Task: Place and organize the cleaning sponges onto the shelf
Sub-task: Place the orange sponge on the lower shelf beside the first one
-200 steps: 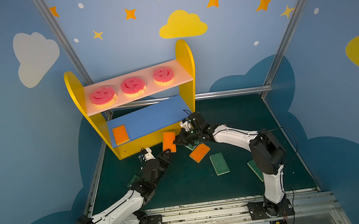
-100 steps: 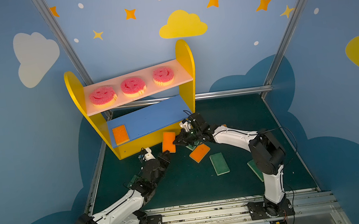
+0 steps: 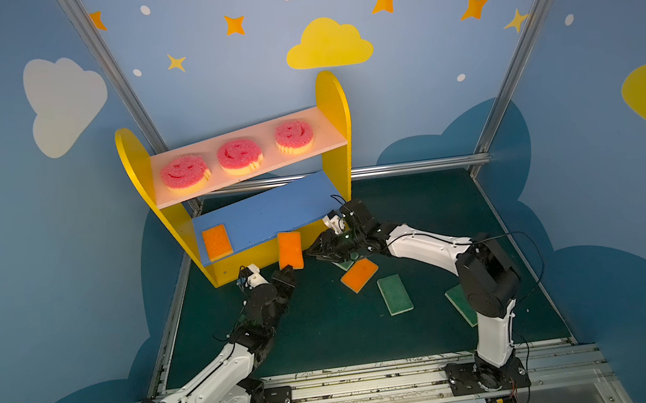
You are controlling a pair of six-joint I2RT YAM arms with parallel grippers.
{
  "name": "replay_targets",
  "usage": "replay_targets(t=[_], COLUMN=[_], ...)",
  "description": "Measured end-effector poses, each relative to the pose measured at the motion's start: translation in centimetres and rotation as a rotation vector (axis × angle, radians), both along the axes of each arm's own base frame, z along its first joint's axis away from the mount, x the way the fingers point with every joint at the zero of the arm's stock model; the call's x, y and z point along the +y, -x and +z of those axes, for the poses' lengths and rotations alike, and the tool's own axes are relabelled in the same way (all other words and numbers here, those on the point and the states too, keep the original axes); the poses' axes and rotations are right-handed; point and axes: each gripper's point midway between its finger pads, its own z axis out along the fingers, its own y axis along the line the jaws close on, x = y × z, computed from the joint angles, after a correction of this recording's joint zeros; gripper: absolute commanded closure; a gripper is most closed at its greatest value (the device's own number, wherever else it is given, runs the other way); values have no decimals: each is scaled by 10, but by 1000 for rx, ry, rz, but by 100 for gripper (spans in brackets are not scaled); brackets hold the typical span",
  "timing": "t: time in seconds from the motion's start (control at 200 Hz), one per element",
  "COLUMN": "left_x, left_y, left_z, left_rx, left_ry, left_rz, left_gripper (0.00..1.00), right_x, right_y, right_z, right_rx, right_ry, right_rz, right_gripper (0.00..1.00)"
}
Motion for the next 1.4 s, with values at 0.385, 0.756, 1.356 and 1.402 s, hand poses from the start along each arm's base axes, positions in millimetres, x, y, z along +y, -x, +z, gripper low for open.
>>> replay_targets(t=[0.385,0.756,1.356,1.402], left_x=[47,67,110,112], left_y=[-25,-46,-65,-65], left_z=[31,16,22,19], left_rx=[-62,-12,48,63], left_ry=[56,96,204,207], left_rz=[120,184,323,328], left_gripper=[97,97,97,97], right_x=[-19,-28,-29,-29], right_y=[2,-4,-13,-12], right_z=[-8,-8,-8,-8], right_rx=[0,-7,15,17], right_ry=[17,22,2,-1], right_rz=[-17,-11,5,8], right_gripper=[50,51,52,52])
